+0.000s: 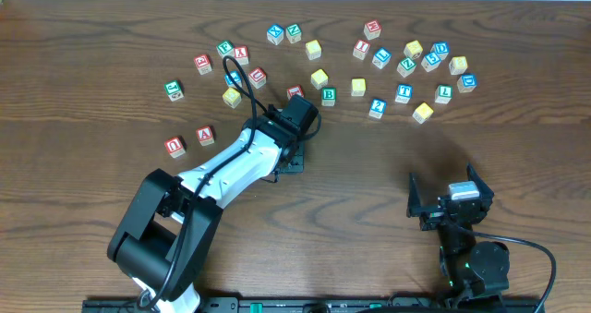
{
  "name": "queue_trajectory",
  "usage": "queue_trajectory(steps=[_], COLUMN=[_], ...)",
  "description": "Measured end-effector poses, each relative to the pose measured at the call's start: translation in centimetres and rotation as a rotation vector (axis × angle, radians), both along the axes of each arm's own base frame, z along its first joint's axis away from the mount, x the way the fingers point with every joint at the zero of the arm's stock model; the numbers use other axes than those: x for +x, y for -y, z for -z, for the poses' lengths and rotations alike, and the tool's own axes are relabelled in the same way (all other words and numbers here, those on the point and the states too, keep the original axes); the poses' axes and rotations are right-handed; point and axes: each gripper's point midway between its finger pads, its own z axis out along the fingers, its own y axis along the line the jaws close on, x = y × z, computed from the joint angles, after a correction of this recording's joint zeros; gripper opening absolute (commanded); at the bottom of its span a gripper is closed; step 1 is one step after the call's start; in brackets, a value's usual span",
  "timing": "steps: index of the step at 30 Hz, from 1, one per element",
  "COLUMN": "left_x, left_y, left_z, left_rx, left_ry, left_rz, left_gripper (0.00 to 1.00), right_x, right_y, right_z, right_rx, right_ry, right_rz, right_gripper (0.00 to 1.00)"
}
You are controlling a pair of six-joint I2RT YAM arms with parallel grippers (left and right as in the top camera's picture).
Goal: Spell out ROBOT
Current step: 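Lower the yellow O block onto the table right of the R block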
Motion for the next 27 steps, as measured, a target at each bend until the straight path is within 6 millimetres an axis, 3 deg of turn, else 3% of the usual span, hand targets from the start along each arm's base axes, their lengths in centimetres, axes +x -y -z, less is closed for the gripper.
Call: queue_trajectory(steps=[9,12,27], left_x=[0.00,0.00,0.08], left_y=[0.00,0.00,0.05], left_z=[0.00,0.00,-0.02], left_rx=[0.000,0.000,-0.002], left_ry=[0.000,0.000,0.003], left_rz=[0.000,0.000,0.000], left_gripper=[0.35,0.40,0.40], right_x=[0.00,0.00,0.00], right_y=[0.00,0.00,0.00], right_z=[0.00,0.00,0.00], right_rx=[0.000,0.000,0.000], right_ry=[0.000,0.000,0.000], right_rz=[0.000,0.000,0.000], right_gripper=[0.99,0.99,0.99])
